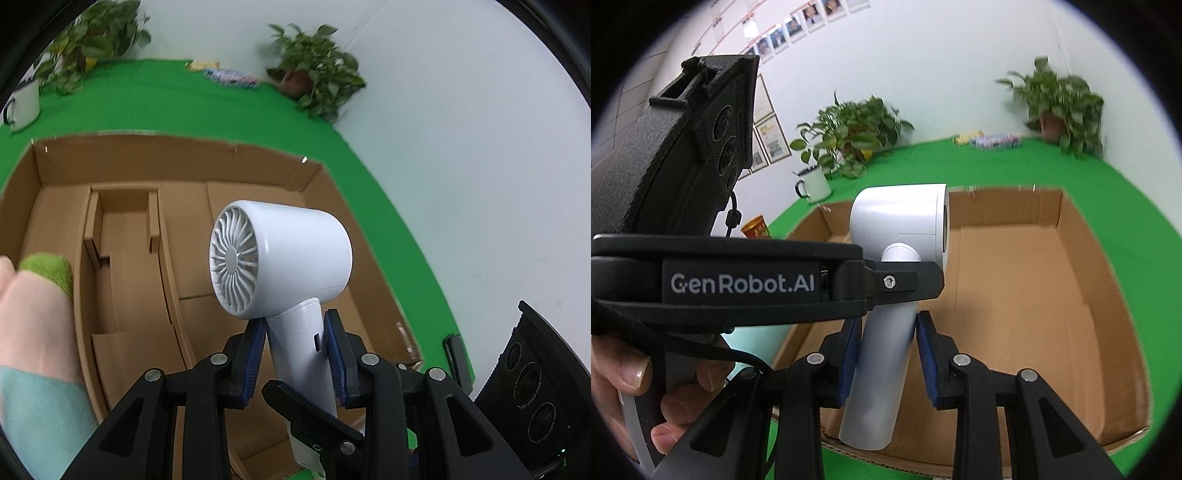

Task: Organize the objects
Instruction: 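Carry the hair dryer over the box and lower it beside the insert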

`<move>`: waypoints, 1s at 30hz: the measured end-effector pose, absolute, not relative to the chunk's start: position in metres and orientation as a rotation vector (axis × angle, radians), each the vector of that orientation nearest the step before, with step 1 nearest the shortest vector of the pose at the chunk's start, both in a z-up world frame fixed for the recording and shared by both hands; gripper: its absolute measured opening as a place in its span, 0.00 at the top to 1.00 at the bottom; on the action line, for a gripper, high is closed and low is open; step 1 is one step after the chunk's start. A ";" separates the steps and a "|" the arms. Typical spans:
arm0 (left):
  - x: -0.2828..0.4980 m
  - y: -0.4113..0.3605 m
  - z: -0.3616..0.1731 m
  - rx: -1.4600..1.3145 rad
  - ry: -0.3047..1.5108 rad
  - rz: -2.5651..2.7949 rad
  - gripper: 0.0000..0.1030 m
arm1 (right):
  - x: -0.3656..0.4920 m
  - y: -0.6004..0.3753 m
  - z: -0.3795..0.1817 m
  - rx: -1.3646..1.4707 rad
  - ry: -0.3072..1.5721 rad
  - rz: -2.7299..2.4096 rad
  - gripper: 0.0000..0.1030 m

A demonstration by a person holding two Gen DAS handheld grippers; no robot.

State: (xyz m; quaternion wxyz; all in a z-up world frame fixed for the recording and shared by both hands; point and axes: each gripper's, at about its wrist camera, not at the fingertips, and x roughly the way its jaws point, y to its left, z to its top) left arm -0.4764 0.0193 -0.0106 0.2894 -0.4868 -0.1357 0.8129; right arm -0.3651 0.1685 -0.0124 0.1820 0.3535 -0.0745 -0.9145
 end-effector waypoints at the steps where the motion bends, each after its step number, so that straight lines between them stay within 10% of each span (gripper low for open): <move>1: -0.479 0.019 -0.018 -1.316 -0.367 2.165 0.71 | -0.367 0.170 -0.017 1.014 -0.221 -2.575 0.72; 26: -0.475 0.007 -0.060 -1.469 -0.404 2.118 0.69 | -0.380 0.167 -0.050 1.246 -0.309 -2.459 0.70; 30: -0.466 -0.001 -0.047 -1.411 -0.380 2.159 0.54 | -0.376 0.169 -0.057 1.267 -0.308 -2.474 0.65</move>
